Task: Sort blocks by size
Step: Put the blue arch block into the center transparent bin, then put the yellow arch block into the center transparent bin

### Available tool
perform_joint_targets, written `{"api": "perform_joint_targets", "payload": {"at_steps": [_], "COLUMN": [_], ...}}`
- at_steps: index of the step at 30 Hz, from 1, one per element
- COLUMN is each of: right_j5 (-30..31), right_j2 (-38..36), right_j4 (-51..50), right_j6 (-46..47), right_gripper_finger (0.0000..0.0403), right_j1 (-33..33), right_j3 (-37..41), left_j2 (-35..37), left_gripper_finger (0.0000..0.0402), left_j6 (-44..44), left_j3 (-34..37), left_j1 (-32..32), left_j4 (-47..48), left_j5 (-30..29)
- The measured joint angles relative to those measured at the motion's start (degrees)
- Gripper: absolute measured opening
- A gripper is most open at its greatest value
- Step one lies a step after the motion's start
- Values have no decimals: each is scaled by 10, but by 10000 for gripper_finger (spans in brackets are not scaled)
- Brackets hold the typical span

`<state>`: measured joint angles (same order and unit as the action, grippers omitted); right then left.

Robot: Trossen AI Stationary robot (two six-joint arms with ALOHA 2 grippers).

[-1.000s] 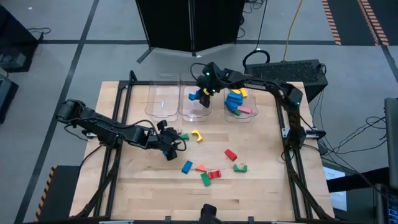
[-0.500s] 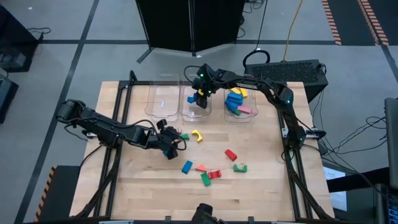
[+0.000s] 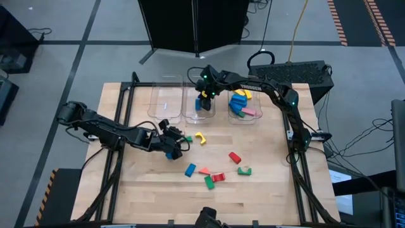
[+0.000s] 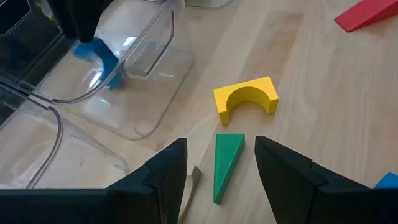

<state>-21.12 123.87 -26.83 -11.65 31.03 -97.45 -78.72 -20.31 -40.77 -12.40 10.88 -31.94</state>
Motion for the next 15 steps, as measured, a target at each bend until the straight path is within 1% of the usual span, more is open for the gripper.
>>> {"api": "perform_joint_targets", "payload": {"at_steps": [8, 13, 15], "right_j5": [1, 3, 2], "right_j2": [-10, -49, -68], "right_j4": [-15, -47, -53], "right_j6": [-12, -17, -22], "right_gripper_finger": [205, 206, 205], "right_j1": [0, 1, 0], "right_j3": [0, 1, 1], "left_j2": [0, -17, -34], "left_gripper_finger": [191, 191, 191], "left_j6": [-2, 19, 32], "left_j3": [0, 0, -2], "left_j1": [0, 1, 3], "left_j4": [-1, -35, -73], "left_j5": [0, -1, 0]}}
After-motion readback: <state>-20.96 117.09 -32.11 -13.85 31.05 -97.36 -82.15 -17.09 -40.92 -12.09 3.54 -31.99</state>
